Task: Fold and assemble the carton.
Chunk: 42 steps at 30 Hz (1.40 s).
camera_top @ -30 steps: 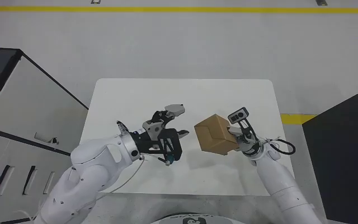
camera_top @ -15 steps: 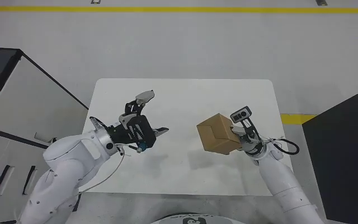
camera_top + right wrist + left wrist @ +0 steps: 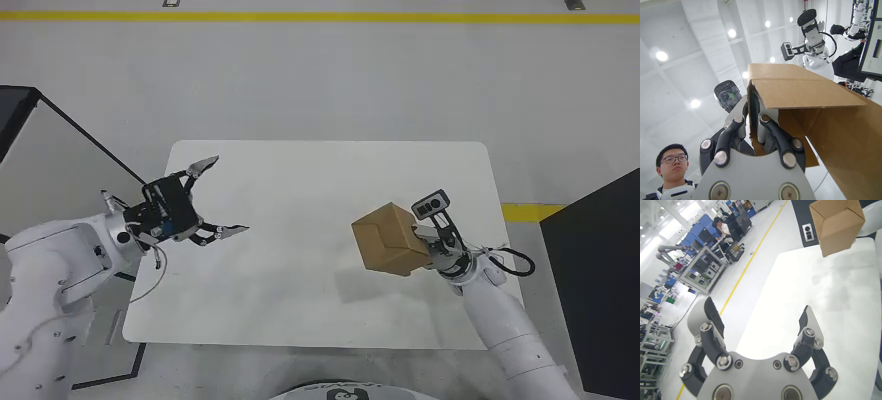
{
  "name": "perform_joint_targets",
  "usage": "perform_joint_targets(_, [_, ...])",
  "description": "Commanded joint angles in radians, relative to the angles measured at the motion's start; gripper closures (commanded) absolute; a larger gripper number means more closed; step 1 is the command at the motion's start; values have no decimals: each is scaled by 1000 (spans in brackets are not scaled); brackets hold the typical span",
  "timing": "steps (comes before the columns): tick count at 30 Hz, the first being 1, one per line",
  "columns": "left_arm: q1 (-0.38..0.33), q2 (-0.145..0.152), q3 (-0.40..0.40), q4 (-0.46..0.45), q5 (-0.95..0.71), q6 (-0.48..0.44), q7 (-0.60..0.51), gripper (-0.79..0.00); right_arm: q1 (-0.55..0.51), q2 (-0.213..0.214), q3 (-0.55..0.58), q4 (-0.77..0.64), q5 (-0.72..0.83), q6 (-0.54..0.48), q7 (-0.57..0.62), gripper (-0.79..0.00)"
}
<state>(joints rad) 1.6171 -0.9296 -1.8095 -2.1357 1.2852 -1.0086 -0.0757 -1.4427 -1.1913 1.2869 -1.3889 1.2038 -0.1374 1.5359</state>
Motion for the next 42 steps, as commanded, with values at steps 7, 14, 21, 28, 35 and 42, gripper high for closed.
perform_joint_targets(7, [46,46,-71,54,-230,-4,5,-785,0,0,0,0,0,0,0,0])
perform_joint_targets(14, [50,51,-75,56,-229,-4,-6,-785,0,0,0,0,0,0,0,0])
perform_joint_targets(21, [50,51,-75,56,-229,-4,-6,-785,59,46,117,-244,-549,-55,-92,0])
perform_joint_targets(28, [50,51,-75,56,-229,-4,-6,-785,107,63,135,-404,-791,-99,-64,0])
perform_joint_targets(35, [50,51,-75,56,-229,-4,-6,-785,107,63,135,-404,-791,-99,-64,0])
perform_joint_targets(42, [50,51,-75,56,-229,-4,-6,-785,220,88,123,-553,-1325,-154,-37,0])
